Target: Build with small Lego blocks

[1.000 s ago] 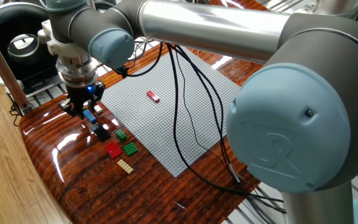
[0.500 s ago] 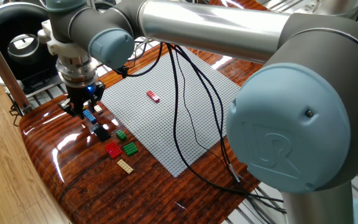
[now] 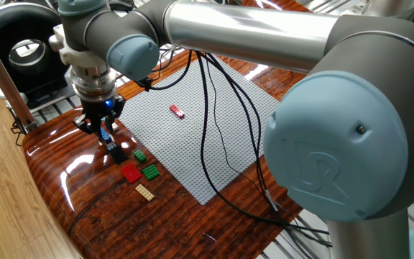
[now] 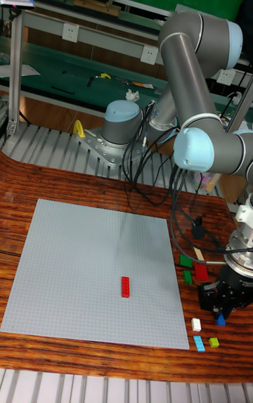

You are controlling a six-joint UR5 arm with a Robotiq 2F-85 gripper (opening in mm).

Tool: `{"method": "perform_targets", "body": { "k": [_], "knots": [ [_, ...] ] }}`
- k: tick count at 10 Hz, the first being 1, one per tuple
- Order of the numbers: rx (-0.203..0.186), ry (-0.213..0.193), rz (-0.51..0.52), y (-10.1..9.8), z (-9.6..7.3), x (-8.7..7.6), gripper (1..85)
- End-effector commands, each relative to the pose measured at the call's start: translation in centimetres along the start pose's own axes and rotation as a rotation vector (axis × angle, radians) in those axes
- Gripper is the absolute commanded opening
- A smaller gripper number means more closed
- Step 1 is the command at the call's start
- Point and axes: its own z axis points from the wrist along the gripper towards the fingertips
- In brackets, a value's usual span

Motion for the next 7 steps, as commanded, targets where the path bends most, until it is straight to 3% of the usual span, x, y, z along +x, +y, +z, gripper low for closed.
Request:
{"method": "perform_targets", "body": {
  "k": [1,3,4,5,7],
  "knots": [
    [-0.045,-0.041,0.002,1.4,-0.9,-0.9,1.3],
    [0.029,-0.054,0.04,-0.5,-0.9,-1.3,1.3],
    [0.04,-0.042,0.025,-0.8,-0.9,-0.9,1.3],
    [0.04,-0.029,0.005,-0.8,-0.9,-0.6,1.3],
    [0.023,0.006,-0.065,-4.8,-2.3,0.8,1.3]
  ]
}}
